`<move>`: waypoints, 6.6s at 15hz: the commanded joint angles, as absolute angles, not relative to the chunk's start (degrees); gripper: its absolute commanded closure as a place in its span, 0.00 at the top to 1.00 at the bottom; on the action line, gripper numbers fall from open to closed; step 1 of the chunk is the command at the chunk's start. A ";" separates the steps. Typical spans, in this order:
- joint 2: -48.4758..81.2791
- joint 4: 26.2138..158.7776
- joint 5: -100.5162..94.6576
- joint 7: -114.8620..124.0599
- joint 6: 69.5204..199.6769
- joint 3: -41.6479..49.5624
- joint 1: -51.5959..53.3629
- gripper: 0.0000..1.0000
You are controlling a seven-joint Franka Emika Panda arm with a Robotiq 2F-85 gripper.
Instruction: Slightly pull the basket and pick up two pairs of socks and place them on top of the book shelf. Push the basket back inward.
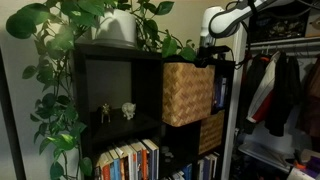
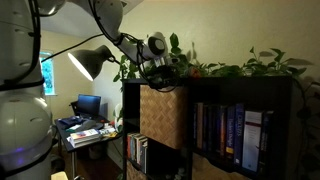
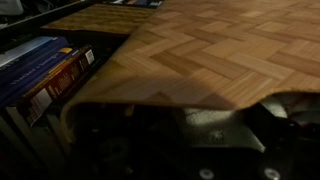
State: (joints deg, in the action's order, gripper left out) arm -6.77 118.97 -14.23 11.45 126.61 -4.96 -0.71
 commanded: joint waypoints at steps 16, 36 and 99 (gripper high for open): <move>-6.11 119.27 -13.80 8.59 129.21 -3.44 -0.11 0.07; -15.40 113.56 -16.23 11.28 117.94 -5.10 -0.61 0.07; -27.67 119.96 -11.35 24.39 118.58 -5.11 -1.11 1.00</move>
State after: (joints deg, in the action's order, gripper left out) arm -22.72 113.98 -14.79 24.95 119.09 -4.87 -1.55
